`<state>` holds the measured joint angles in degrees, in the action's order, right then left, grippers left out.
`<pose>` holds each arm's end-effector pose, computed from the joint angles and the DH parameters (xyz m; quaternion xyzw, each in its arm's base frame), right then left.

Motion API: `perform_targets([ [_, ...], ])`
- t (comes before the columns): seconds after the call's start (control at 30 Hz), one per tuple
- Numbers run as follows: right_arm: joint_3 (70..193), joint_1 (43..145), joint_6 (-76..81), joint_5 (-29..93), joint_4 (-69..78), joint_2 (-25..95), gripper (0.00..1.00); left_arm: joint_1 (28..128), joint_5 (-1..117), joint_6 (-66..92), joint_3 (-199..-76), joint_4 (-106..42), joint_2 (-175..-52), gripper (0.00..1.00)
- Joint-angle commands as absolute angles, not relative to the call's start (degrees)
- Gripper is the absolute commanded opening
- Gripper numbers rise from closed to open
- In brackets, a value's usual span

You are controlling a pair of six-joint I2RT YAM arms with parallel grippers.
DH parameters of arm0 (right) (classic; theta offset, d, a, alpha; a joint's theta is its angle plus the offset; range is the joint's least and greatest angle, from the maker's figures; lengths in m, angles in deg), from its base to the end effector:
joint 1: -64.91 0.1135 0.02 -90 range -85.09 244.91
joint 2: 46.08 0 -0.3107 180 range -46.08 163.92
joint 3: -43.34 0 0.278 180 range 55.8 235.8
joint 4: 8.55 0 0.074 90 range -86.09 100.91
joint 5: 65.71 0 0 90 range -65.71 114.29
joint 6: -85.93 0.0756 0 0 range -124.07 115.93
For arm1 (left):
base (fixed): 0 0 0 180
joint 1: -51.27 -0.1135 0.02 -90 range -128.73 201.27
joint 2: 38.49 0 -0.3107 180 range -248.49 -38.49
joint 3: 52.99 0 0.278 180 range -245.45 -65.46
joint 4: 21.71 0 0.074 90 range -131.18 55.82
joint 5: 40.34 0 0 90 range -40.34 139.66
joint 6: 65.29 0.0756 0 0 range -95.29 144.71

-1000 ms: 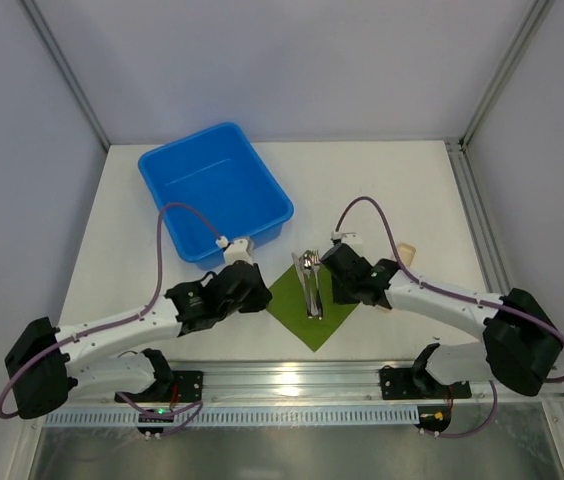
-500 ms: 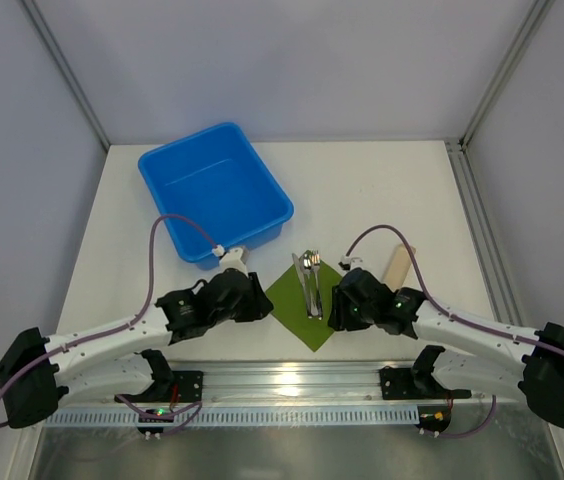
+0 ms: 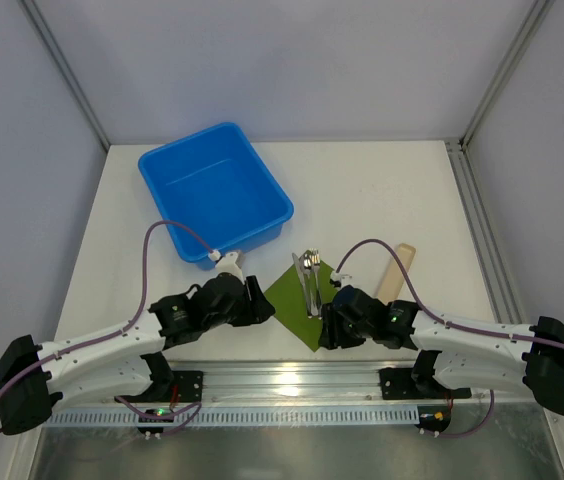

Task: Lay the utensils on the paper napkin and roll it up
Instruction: Roll the napkin at the center of the board.

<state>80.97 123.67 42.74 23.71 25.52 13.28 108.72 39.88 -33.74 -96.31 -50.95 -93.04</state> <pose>0.1064 0.1740 0.1542 -0.0980 0.9507 0.2312 0.1817 0.1321 -0.1831 0.2161 -0.0436 0.9044 -0.3127 0.2871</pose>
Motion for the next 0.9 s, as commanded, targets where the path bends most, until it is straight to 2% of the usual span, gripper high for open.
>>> perform_targets([
  [0.0, 80.33, 124.85, 45.32, 21.40, 22.81, 13.16, 0.49, 108.57, 40.60, -34.70, -95.34, -48.50, -91.93, 0.52],
  [0.23, 82.60, 126.95, 47.26, 16.14, 24.12, 17.20, 0.49, 108.57, 41.22, -34.88, -95.34, -48.85, -91.23, 0.52],
  [0.67, 94.82, 138.81, 54.64, 2.86, 35.11, 31.44, 0.48, 108.49, 40.00, -35.58, -94.11, -51.66, -86.57, 0.55],
  [0.87, 97.99, 140.49, 56.22, 1.35, 38.10, 36.44, 0.46, 108.49, 39.03, -36.02, -93.32, -53.07, -83.23, 0.57],
])
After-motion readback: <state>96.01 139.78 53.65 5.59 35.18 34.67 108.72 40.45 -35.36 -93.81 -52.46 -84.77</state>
